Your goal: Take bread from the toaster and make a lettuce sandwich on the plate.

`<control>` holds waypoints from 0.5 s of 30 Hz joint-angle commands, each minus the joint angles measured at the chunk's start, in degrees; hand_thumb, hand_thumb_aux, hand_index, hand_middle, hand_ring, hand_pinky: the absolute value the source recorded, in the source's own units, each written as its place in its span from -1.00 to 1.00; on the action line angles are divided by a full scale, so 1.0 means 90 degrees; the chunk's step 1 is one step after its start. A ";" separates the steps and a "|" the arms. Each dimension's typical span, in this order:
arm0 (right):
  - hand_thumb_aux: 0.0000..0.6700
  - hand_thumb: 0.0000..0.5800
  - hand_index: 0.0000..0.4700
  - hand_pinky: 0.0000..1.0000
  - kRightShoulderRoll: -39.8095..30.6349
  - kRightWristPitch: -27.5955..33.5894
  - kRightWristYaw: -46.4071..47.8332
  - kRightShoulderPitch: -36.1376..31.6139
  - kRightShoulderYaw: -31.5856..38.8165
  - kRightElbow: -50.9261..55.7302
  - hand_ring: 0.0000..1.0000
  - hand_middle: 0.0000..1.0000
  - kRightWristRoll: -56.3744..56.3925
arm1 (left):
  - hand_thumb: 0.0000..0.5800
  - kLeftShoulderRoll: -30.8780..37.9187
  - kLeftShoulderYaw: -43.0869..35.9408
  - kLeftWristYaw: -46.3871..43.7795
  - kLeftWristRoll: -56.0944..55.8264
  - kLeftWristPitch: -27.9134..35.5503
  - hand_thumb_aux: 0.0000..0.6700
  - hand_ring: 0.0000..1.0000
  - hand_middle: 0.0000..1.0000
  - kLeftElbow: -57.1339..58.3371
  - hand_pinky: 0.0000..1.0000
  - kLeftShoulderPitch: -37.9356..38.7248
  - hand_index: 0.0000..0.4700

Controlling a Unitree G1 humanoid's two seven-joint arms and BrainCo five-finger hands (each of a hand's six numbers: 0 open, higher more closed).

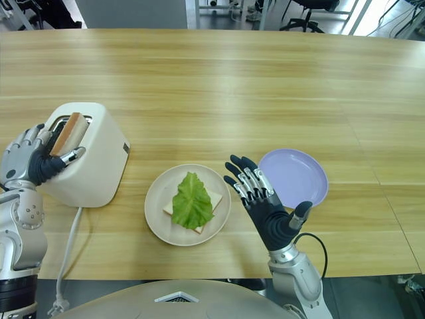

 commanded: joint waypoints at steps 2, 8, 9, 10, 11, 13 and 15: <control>-1.00 -1.00 -1.00 -1.00 0.0062 0.0173 0.0077 -0.0005 -0.0148 -0.0125 -1.00 -1.00 0.0028 | 1.00 0.0038 -0.0038 0.0028 -0.0411 -0.0103 1.00 -0.81 -0.81 0.0255 -0.81 -0.0067 0.96; -1.00 -1.00 -1.00 -1.00 0.0153 0.0247 0.0145 -0.0016 -0.0222 -0.0128 -1.00 -1.00 0.0019 | 1.00 0.0022 -0.0097 0.0259 -0.0729 -0.0442 1.00 1.00 1.00 0.0060 1.00 -0.0184 0.96; -1.00 -1.00 -1.00 -1.00 0.0173 0.0259 0.0151 -0.0017 -0.0234 -0.0129 -1.00 -1.00 0.0016 | 1.00 -0.0007 -0.0088 0.0282 -0.0853 -0.0505 1.00 1.00 1.00 0.0043 1.00 -0.0214 0.96; -1.00 -1.00 -1.00 -1.00 0.0189 0.0267 0.0156 -0.0017 -0.0242 -0.0129 -1.00 -1.00 0.0011 | 1.00 -0.0011 -0.0090 0.0282 -0.0927 -0.0546 1.00 1.00 1.00 0.0037 1.00 -0.0235 0.96; -1.00 -1.00 -1.00 -1.00 0.0201 0.0274 0.0160 -0.0018 -0.0247 -0.0129 -1.00 -1.00 0.0007 | 1.00 -0.0033 -0.0077 0.0292 -0.1041 -0.0596 1.00 1.00 1.00 0.0039 1.00 -0.0258 0.96; -1.00 -1.00 -1.00 -1.00 0.0226 0.0286 0.0178 -0.0023 -0.0257 -0.0123 -1.00 -1.00 0.0002 | 1.00 -0.0098 0.0005 0.0393 -0.1304 -0.0716 1.00 1.00 1.00 0.0029 1.00 -0.0337 0.96; -1.00 -1.00 -1.00 -1.00 0.0253 0.0303 0.0195 -0.0035 -0.0262 -0.0115 -1.00 -1.00 -0.0008 | 1.00 -0.0161 0.0147 0.0543 -0.1592 -0.0867 1.00 1.00 1.00 0.0008 1.00 -0.0447 0.96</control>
